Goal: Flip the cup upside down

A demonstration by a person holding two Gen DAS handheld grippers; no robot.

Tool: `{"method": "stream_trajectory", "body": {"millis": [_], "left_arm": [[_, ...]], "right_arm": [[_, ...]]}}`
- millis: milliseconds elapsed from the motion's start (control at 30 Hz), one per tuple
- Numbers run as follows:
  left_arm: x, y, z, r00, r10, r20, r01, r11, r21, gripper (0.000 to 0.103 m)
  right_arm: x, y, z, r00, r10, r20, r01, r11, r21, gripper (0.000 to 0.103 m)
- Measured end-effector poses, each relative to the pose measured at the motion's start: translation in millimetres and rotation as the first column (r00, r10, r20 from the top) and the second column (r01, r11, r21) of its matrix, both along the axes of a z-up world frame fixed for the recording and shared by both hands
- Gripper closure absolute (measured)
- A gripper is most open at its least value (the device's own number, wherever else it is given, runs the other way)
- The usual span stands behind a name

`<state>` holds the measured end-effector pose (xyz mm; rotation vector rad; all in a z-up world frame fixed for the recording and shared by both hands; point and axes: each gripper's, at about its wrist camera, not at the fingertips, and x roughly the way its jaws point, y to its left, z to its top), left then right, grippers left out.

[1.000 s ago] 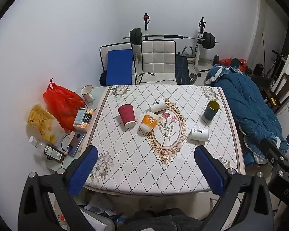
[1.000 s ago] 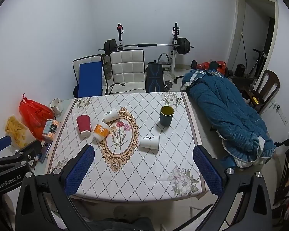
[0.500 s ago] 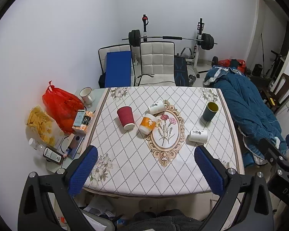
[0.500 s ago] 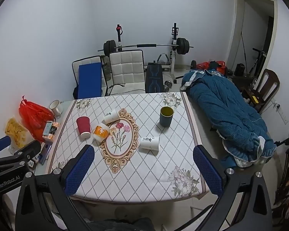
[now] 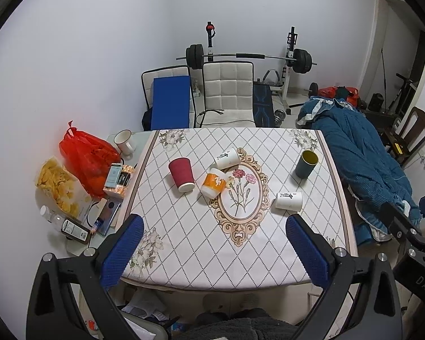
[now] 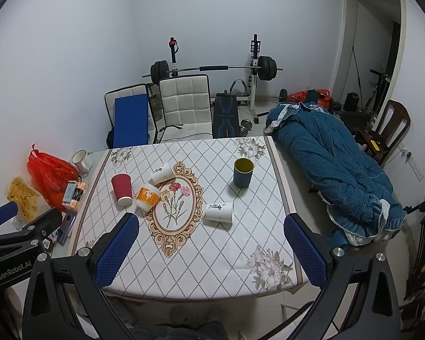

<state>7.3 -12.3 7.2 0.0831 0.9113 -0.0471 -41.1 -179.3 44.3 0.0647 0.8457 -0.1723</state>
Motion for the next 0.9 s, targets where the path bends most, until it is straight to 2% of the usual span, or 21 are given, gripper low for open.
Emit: {"method": "stream_trajectory", "body": {"millis": [367, 900], "left_arm": [[1, -3, 1, 1.000, 0.000, 0.003, 0.000, 1.000, 0.001, 0.000], [3, -5, 1, 1.000, -0.003, 0.003, 0.003, 1.000, 0.002, 0.000]], "right_arm": [[15, -7, 6, 1.000, -0.005, -0.003, 0.005, 1.000, 0.009, 0.000], [9, -6, 2, 1.000, -0.014, -0.001, 0.014, 1.000, 0.017, 0.000]]}}
